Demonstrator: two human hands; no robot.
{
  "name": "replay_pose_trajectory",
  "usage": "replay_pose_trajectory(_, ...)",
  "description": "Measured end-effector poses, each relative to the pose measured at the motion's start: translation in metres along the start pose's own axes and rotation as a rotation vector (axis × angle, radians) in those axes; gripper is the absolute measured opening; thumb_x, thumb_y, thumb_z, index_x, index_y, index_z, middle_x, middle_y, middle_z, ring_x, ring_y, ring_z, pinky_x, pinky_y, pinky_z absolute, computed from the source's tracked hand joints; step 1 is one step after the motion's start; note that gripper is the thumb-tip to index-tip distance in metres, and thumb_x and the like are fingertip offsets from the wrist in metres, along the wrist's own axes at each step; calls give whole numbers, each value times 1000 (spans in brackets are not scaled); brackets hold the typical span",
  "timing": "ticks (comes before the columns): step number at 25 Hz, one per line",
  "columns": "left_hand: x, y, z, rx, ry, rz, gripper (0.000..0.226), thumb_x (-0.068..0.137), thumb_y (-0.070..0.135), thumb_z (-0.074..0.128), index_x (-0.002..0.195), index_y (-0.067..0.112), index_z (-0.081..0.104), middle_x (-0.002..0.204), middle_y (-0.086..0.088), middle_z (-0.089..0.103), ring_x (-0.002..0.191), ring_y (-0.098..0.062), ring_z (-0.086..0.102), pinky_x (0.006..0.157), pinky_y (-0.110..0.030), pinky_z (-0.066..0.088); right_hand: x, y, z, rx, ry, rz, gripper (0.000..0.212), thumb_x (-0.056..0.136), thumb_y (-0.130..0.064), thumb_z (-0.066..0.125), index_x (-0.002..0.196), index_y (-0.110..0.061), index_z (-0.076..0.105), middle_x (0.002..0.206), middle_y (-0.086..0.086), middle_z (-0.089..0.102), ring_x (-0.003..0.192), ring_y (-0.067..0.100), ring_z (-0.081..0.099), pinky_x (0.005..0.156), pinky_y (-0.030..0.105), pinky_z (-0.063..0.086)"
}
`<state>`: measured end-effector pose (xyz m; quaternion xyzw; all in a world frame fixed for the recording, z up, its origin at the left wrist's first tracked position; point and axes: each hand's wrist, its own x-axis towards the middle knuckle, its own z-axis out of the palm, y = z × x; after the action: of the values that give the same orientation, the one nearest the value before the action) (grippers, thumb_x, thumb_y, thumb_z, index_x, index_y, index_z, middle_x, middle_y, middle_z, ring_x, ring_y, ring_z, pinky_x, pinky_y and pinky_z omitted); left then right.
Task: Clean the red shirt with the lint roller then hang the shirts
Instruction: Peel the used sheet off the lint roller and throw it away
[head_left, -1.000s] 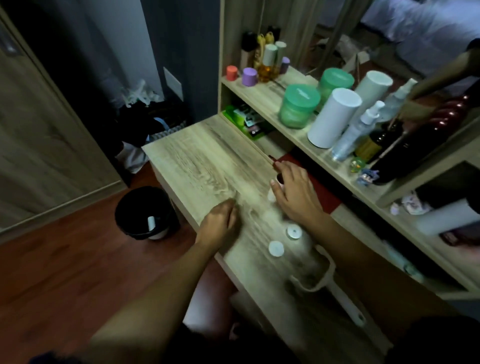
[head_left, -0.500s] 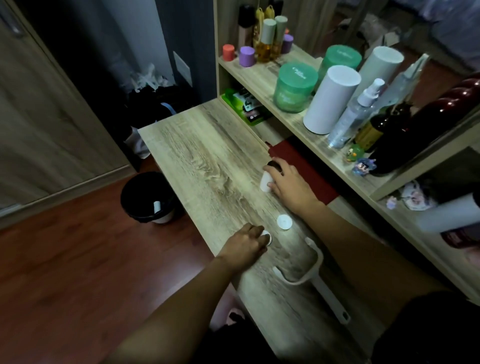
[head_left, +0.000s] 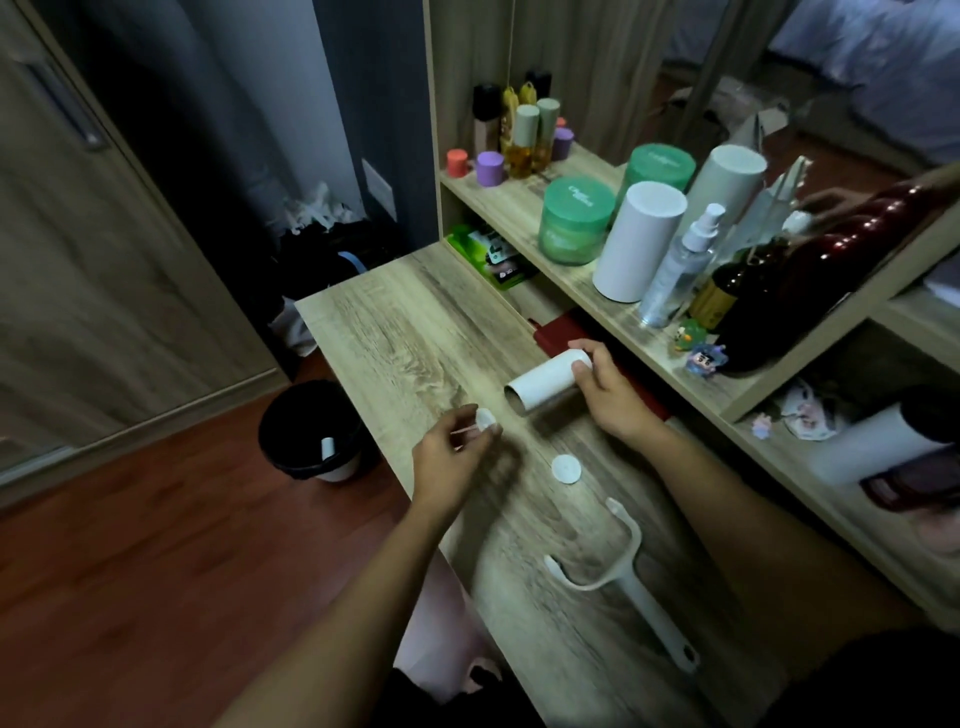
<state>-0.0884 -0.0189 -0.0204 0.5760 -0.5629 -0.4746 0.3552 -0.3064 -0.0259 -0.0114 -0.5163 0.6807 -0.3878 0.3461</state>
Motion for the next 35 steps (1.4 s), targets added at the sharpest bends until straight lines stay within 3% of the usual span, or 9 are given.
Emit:
replay_pose_trajectory(3,-1,24,0,-109,-20,71,36,78,20,74,112,15,65,98,5,68,78,7,62,70,-5,47,-1,-10,3,106,-44,-21,28,99,-19,37,126,-17,41,117,3,48,92,3,51,85,18,40)
replay_pose_trajectory(6,2,36,-1,-62,14,123,38,77,21,74,114,13,65,99,5,67,79,9,62,71,-4,46,-1,-18,5,181,-65,-29,24,99,-19,37,122,-21,40,119,5,48,96,7,52,84,17,42)
replay_pose_trajectory(10,3,42,-3,-29,47,147,41,76,21,75,115,11,66,105,-1,71,84,0,65,80,-13,50,-1,-22,10,225,-78,-33,29,98,-17,38,127,-13,39,122,13,49,101,14,54,78,5,45)
replay_pose_trajectory(17,0,49,1,120,79,248,41,82,25,69,118,7,63,120,-7,65,103,-6,58,74,7,34,-5,-26,14,301,-130,50,30,99,-18,38,128,-8,37,110,15,52,84,9,56,67,5,46)
replay_pose_trajectory(21,5,63,-2,150,133,366,42,82,20,70,120,3,61,114,-10,67,85,-7,58,69,4,37,-7,-30,20,392,-102,98,32,98,-25,40,129,-19,36,122,15,54,106,22,58,91,25,48)
replay_pose_trajectory(24,12,66,-7,139,160,406,42,83,22,68,121,5,60,116,-11,65,94,-14,62,80,-11,48,-13,-14,19,178,-158,101,50,98,-27,41,143,-18,23,130,4,46,120,21,49,103,32,38)
replay_pose_trajectory(26,14,66,-9,108,192,406,42,84,22,67,122,6,60,120,-11,63,98,-11,59,83,-24,52,-17,13,17,-319,-257,83,52,94,-25,50,142,-17,30,137,9,44,125,24,46,103,35,38)
replay_pose_trajectory(28,13,70,-10,93,224,415,42,84,21,67,122,6,60,120,-10,62,97,-6,57,82,-19,51,-25,38,19,-713,-373,91,54,88,-26,58,137,-18,39,135,12,42,124,29,44,100,36,41)
replay_pose_trajectory(35,14,76,-7,66,237,425,41,85,20,67,122,6,60,117,-5,62,100,-7,57,79,-5,47,-41,51,36,-875,-384,18,44,90,-20,56,133,-16,45,134,11,42,119,28,48,96,32,42)
